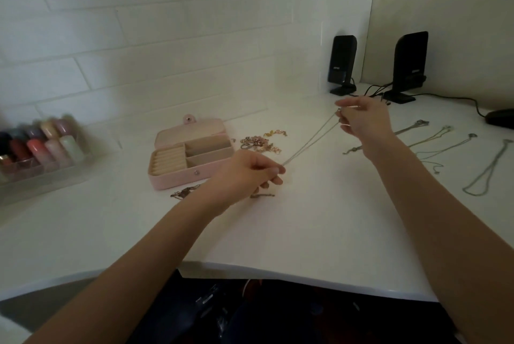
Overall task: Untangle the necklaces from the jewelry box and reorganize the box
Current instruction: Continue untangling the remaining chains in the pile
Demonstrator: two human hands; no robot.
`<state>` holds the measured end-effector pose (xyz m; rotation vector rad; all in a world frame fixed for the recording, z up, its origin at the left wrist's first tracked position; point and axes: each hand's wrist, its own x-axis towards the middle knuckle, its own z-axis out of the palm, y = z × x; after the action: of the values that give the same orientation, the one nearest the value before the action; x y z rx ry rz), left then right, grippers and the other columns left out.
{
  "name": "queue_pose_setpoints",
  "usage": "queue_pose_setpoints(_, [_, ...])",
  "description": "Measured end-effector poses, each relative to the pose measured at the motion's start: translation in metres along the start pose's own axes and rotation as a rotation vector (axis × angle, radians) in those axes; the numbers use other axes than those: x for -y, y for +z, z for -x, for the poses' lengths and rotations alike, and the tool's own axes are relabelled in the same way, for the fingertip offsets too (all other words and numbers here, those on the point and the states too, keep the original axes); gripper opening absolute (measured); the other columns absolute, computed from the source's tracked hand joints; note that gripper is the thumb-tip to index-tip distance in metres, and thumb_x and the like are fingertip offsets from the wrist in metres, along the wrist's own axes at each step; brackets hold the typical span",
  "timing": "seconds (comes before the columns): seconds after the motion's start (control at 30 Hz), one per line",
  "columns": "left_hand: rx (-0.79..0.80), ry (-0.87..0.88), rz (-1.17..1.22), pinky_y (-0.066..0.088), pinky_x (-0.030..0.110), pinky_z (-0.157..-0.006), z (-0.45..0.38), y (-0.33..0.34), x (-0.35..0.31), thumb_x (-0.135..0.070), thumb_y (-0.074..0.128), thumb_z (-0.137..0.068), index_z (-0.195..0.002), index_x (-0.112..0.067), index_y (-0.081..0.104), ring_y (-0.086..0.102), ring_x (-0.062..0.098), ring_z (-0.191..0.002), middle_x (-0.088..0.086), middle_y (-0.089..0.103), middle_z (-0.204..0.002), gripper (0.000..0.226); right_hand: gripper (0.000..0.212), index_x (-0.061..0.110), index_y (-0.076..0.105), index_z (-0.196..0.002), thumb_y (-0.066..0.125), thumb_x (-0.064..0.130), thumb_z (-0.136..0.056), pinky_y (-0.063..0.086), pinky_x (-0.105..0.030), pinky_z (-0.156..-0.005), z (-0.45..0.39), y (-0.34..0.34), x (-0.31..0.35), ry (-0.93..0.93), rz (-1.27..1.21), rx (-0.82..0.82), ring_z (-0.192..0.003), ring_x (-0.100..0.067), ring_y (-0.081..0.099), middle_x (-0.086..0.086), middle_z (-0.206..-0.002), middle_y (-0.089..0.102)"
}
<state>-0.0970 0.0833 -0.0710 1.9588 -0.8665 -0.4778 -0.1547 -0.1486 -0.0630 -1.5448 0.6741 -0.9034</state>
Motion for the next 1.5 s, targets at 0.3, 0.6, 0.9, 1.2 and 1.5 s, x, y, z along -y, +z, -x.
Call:
queue_pose_setpoints(0.3, [-0.208, 0.061, -0.27, 0.05, 0.015, -0.059, 0.041, 0.008, 0.01, -0.014, 0.065, -0.088, -0.098, -0.017, 0.071, 0.064, 0.002, -0.055, -0.011, 0.069, -0.078, 0.012, 0.011, 0.007, 0.069, -0.097, 0.063, 0.005, -0.088, 0.05, -0.029, -0.075, -0.007, 0.007, -0.035, -0.29, 0.578, 0.055, -0.082, -0.019, 0.062, -0.011, -0.094, 0.069])
queue_pose_setpoints(0.6, [-0.393, 0.449, -0.825, 0.053, 0.031, -0.049, 0.067, 0.005, 0.028, -0.021, 0.071, -0.07, -0.073, -0.031, 0.073, 0.063, 0.013, -0.059, -0.012, 0.066, -0.061, 0.01, 0.02, 0.005, 0.069, -0.105, 0.052, 0.005, -0.093, 0.045, -0.033, -0.092, -0.006, 0.013, -0.041, -0.386, 0.949, 0.179, -0.105, -0.028, 0.058, -0.013, -0.111, 0.065])
queue_pose_setpoints(0.9, [-0.406, 0.302, -0.567, 0.04, 0.017, -0.086, 0.061, -0.04, 0.051, -0.008, 0.064, -0.086, -0.097, -0.028, 0.074, 0.055, 0.001, -0.091, -0.019, 0.064, -0.099, 0.025, 0.027, 0.009, 0.066, -0.113, 0.043, 0.008, -0.098, 0.044, -0.041, -0.088, -0.001, 0.018, -0.035, -0.541, 1.018, 0.058, -0.105, -0.031, 0.05, -0.016, -0.11, 0.06])
queue_pose_setpoints(1.2, [-0.123, 0.442, -0.826, 0.034, 0.021, -0.094, 0.03, -0.077, 0.076, -0.021, 0.057, -0.093, -0.119, -0.019, 0.067, 0.052, 0.017, -0.11, -0.005, 0.063, -0.123, 0.027, 0.032, 0.024, 0.067, -0.116, 0.069, 0.031, -0.085, 0.043, -0.018, -0.08, 0.094, 0.102, -0.005, -0.666, 0.652, 0.767, -0.084, -0.006, 0.051, 0.008, -0.1, 0.064])
queue_pose_setpoints(1.5, [-0.247, 0.546, -0.833, 0.032, 0.022, -0.074, 0.014, -0.071, 0.083, -0.005, 0.063, -0.083, -0.087, -0.008, 0.069, 0.06, 0.03, -0.09, 0.011, 0.067, -0.091, 0.008, 0.009, 0.016, 0.07, -0.088, 0.069, 0.025, -0.084, 0.046, -0.028, -0.07, 0.097, 0.126, -0.024, -0.648, 0.691, 0.745, -0.07, -0.005, 0.053, 0.01, -0.077, 0.062])
